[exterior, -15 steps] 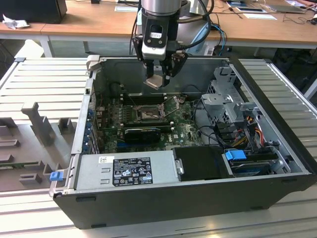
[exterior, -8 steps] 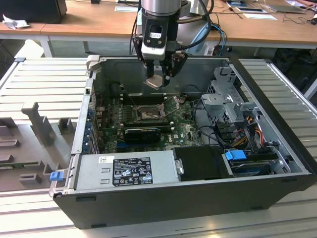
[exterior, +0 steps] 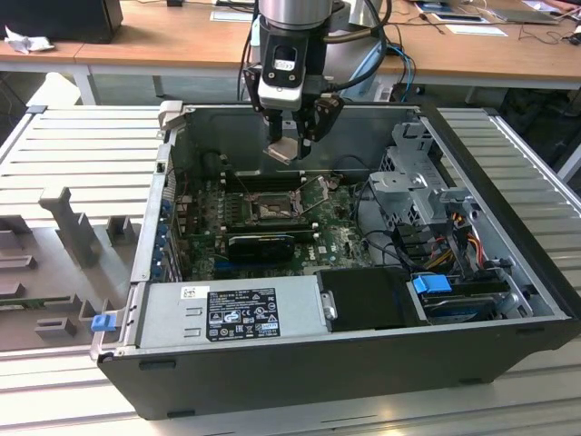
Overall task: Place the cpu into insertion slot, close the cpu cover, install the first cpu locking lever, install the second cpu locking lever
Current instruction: 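Place the cpu into insertion slot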
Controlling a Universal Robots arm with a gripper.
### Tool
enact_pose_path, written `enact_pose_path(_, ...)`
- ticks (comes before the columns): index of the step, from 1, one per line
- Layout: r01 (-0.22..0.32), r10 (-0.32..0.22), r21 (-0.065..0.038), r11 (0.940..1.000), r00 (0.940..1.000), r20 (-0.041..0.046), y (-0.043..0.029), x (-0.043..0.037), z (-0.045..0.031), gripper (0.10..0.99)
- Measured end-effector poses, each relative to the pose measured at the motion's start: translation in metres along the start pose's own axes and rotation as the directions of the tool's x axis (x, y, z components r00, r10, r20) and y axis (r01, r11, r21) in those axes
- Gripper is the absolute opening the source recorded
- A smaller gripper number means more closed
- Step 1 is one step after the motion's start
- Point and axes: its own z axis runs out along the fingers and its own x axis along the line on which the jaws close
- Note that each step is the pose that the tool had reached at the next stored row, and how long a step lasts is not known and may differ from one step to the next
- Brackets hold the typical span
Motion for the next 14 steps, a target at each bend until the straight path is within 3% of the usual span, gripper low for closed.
enact_pose_path(14,-0.035,0.035,-0.001,0.9994,0.9994,0.003,-0.0001,0.0,0.0009,0.529)
